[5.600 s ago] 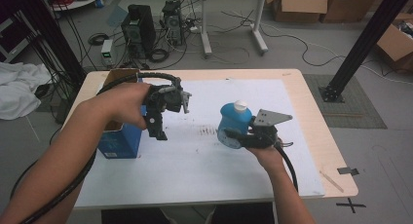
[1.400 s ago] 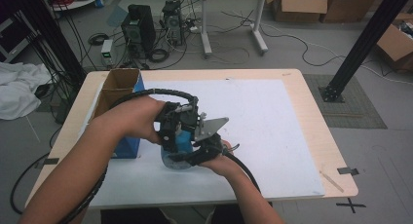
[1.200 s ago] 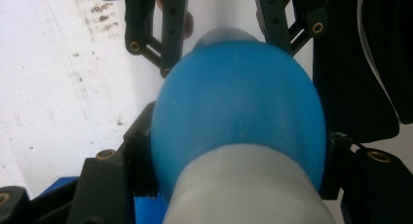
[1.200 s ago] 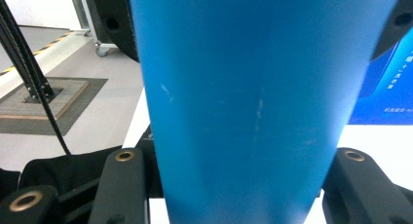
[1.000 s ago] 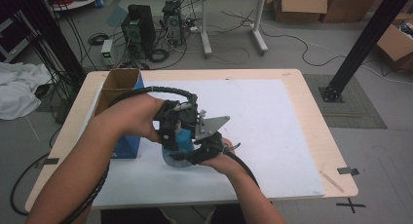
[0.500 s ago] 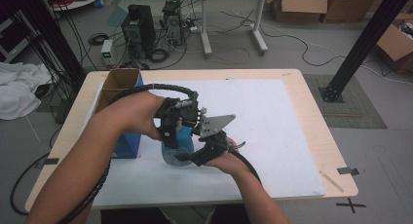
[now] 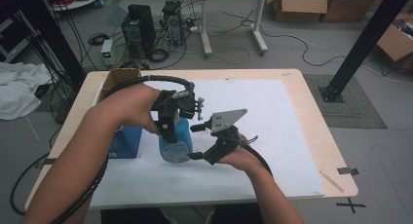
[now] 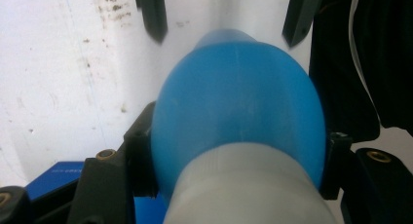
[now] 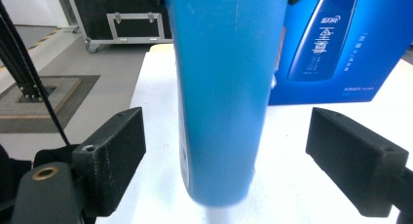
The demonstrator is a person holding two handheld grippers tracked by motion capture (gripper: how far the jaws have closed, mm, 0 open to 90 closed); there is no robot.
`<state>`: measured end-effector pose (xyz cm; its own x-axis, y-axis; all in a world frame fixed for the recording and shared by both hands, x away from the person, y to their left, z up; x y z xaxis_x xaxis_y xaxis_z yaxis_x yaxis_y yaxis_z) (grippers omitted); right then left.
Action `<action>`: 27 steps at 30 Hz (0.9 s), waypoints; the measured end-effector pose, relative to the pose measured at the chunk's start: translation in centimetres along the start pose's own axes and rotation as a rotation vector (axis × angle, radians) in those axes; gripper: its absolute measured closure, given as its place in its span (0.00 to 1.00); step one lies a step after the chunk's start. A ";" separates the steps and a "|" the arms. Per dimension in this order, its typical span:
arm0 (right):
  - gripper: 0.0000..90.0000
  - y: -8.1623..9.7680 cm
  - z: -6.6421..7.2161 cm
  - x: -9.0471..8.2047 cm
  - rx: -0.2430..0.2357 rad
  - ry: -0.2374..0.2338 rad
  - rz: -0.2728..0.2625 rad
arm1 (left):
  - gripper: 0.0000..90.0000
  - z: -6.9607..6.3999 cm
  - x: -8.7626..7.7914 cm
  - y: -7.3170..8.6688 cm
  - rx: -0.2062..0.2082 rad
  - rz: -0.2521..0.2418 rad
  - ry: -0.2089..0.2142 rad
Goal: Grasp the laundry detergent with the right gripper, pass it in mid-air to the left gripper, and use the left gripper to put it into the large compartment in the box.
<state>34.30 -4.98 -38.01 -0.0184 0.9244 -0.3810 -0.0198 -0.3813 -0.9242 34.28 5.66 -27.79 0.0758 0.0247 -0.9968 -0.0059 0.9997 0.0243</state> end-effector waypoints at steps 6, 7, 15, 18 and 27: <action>0.02 -0.1 -0.4 -1.7 0.002 0.004 0.083 | 0.42 1.0 -2.1 0.8 -0.104 -0.001 0.030; 0.00 0.0 -0.5 -2.1 0.005 0.009 0.107 | 0.42 1.0 -2.1 0.8 -0.104 -0.001 0.030; 0.00 -0.4 -0.8 -4.9 -0.014 0.031 0.227 | 0.42 3.3 -5.0 2.9 -0.339 -0.013 0.097; 0.00 -0.3 -0.8 -5.8 -0.014 0.021 0.294 | 0.42 4.2 -6.3 3.6 -0.495 -0.008 0.099; 0.00 1.5 -1.0 -7.2 -0.005 -0.011 0.507 | 0.42 6.2 -9.8 6.7 -0.805 0.028 0.099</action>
<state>35.37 -12.25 -36.68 -0.0352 0.6230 -0.7814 -0.0007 -0.7819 -0.6234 39.69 12.12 -17.35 -0.0229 0.0112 -0.9997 -0.7251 0.6882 0.0243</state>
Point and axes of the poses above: each handheld gripper's, and its own axes: x roughly forward along the jaws, y roughly out of its underside, z roughly to its left, the point moved 6 cm from there along x, roughly forward along the jaws, and after that the axes turned 3 degrees about -y, right-handed, at the moved point
